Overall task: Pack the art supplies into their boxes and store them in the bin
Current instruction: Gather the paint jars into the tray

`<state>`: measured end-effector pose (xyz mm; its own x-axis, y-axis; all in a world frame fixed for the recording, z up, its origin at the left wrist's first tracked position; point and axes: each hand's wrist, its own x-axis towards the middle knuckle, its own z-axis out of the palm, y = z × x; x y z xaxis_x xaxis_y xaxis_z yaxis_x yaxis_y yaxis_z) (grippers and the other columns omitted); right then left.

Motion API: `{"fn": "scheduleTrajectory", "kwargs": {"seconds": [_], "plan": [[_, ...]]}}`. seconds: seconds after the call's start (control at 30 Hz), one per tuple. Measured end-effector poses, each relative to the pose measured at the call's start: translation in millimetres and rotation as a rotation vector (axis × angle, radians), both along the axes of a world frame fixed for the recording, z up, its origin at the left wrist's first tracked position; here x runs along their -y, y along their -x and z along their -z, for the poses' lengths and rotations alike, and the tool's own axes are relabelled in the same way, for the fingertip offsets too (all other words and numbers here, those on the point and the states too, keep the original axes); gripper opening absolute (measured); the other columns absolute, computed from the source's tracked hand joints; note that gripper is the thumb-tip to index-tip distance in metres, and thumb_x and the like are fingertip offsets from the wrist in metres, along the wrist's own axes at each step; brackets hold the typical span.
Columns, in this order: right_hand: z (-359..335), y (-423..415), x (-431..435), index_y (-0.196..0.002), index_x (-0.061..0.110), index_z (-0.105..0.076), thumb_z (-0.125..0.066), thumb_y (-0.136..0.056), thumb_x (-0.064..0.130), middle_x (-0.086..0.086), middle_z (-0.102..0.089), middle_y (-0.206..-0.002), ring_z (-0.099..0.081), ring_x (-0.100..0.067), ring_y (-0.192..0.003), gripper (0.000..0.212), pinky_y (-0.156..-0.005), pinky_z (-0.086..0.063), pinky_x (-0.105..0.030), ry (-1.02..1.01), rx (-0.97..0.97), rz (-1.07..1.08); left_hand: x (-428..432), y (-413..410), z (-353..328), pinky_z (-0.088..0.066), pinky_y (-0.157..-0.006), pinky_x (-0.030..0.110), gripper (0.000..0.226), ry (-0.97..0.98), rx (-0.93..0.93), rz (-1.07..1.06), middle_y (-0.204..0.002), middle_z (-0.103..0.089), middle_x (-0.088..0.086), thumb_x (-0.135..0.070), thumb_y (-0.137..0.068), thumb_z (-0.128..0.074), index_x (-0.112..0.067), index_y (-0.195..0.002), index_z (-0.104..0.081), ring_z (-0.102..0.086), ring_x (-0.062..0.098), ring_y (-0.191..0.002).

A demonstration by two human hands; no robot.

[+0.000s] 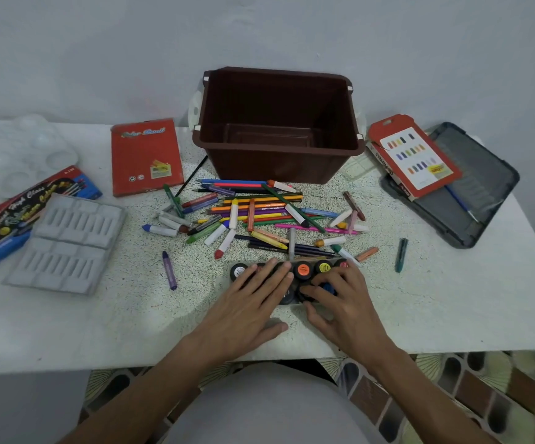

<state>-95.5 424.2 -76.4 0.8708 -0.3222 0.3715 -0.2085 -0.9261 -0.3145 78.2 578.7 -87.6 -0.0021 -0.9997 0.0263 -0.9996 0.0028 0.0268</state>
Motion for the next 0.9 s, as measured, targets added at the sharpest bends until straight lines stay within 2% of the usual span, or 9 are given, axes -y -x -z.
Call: {"fn": "scheduleTrajectory", "kwargs": {"seconds": [0.3, 0.5, 0.67, 0.77, 0.9], "plan": [[-5, 2, 2, -0.096, 0.014, -0.074, -0.066, -0.089, 0.023, -0.002, -0.066, -0.100, -0.056, -0.027, -0.098, 0.014, -0.102, -0.038, -0.047, -0.003, -0.005, -0.032, 0, 1, 1, -0.016, -0.118, 0.045, 0.078, 0.011, 0.007, -0.001, -0.165, -0.010, 0.010, -0.059, -0.101, -0.033, -0.006, -0.156, -0.018, -0.007, 0.026, -0.152], [-12, -13, 15, -0.103, 0.014, -0.072, -0.063, -0.093, 0.017, -0.001, -0.066, -0.105, -0.055, -0.026, -0.100, 0.013, -0.104, -0.035, -0.048, 0.015, 0.009, 0.046, 0, 2, 1, -0.015, -0.119, 0.046, 0.078, 0.012, 0.003, -0.008, -0.165, -0.010, 0.009, -0.060, -0.101, -0.032, -0.006, -0.156, -0.018, -0.006, 0.026, -0.152], [-13, -24, 25, -0.099, 0.018, -0.072, -0.059, -0.093, 0.024, 0.001, -0.067, -0.101, -0.053, -0.026, -0.095, 0.016, -0.090, -0.040, -0.042, 0.020, -0.086, -0.010, 0, 2, 2, -0.016, -0.118, 0.046, 0.077, 0.013, -0.003, -0.007, -0.164, -0.013, 0.009, -0.060, -0.101, -0.031, -0.006, -0.155, -0.021, -0.007, 0.026, -0.152], [-17, -25, 29, -0.099, 0.017, -0.073, -0.057, -0.090, 0.025, 0.002, -0.068, -0.102, -0.053, -0.024, -0.094, 0.020, -0.086, -0.041, -0.038, -0.006, -0.122, -0.059, 0, 2, 3, -0.015, -0.119, 0.046, 0.077, 0.014, -0.005, -0.008, -0.164, -0.012, 0.009, -0.059, -0.101, -0.031, -0.006, -0.155, -0.021, -0.007, 0.025, -0.152], [-18, -24, 37, -0.100, 0.016, -0.073, -0.070, -0.084, 0.018, 0.003, -0.068, -0.105, -0.054, -0.023, -0.097, 0.016, -0.086, -0.046, -0.041, -0.073, -0.160, -0.099, -1, 2, 3, -0.014, -0.119, 0.046, 0.076, 0.023, -0.010, -0.004, -0.164, -0.012, 0.009, -0.059, -0.102, -0.031, -0.006, -0.155, -0.020, -0.007, 0.025, -0.152]]}}
